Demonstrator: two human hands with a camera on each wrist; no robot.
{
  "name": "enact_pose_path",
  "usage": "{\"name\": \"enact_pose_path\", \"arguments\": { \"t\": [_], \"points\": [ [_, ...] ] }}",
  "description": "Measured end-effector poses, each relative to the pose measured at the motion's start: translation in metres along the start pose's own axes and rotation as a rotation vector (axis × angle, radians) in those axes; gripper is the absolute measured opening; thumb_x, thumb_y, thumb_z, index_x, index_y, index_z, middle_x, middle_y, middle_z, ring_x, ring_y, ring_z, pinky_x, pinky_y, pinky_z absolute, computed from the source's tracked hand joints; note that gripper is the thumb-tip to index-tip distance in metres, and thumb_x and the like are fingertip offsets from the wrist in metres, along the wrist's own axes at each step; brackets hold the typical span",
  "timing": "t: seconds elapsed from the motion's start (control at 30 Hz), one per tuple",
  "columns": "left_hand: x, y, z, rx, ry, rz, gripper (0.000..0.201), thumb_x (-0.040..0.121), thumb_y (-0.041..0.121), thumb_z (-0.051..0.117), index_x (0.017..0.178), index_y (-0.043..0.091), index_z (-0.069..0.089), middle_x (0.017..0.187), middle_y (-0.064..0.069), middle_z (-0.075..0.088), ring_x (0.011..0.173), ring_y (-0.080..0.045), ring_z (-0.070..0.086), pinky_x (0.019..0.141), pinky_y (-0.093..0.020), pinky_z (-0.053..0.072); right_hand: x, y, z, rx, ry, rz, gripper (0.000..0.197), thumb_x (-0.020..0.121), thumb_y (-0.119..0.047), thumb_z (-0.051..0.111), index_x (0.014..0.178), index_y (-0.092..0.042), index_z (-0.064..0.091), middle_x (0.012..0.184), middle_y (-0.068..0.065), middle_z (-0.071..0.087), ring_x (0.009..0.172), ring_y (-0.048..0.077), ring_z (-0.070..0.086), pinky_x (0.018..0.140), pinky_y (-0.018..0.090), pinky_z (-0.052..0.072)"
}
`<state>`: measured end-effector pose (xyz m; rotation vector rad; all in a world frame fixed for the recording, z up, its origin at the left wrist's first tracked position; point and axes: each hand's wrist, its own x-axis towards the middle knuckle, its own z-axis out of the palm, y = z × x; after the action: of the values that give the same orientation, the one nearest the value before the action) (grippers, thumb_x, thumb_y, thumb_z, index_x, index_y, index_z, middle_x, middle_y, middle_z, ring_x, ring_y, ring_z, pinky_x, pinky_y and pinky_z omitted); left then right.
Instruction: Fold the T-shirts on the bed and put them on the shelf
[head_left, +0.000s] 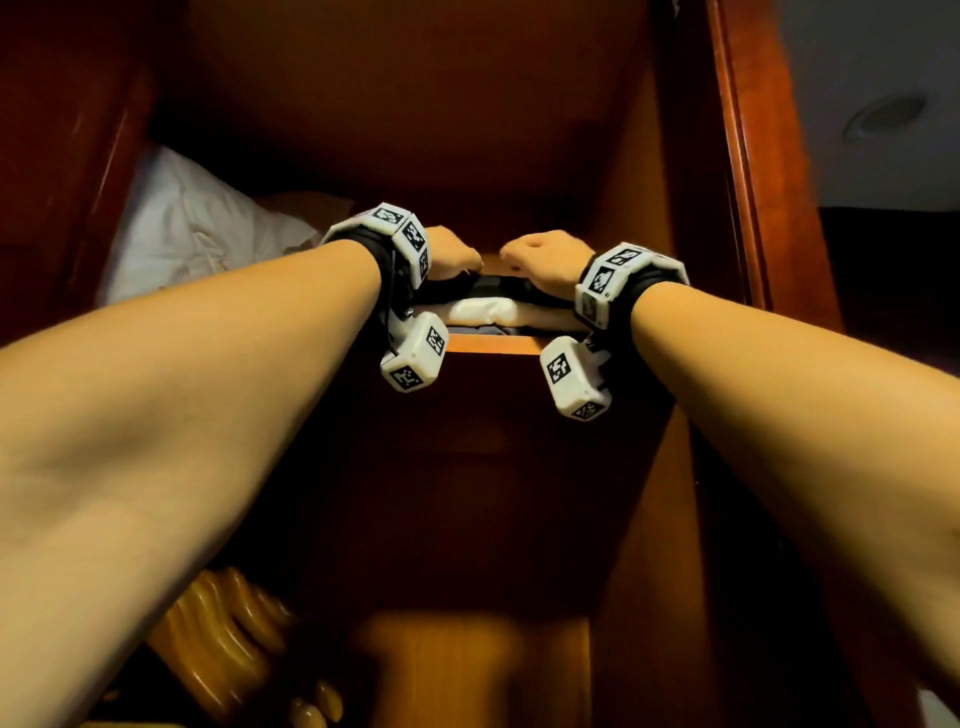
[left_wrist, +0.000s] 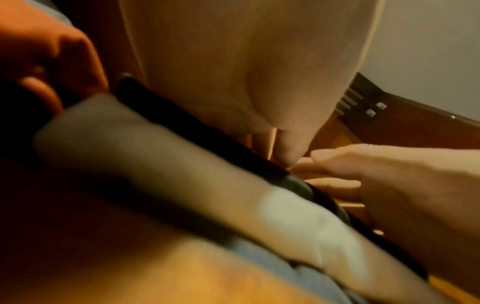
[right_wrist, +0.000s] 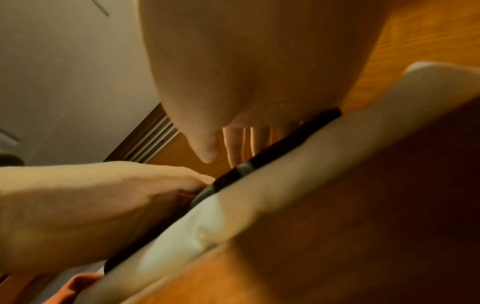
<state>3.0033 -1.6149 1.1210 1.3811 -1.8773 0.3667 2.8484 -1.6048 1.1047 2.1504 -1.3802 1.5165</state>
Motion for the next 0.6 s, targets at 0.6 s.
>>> {"name": "enact_pose_path", "arguments": {
  "t": [0.6],
  "points": [
    [-0.052, -0.01, 0.018, -0.01, 0.083, -0.007, 0.021, 0.089, 0.036, 0.052, 0.089, 0.025, 0.07, 0.094, -0.004, 0.065, 0.088, -0.026, 0.058, 0.076, -0.03, 0.045, -0.037, 0.006, 0.003, -0.394, -0.17, -0.008, 0.026, 0.098, -0.025, 0.04, 0.106, -0.01, 0.06, 0.109, 0.014, 0.061, 0.104, 0.033, 0.06, 0.074, 0.031, 0.04]
  ]
}}
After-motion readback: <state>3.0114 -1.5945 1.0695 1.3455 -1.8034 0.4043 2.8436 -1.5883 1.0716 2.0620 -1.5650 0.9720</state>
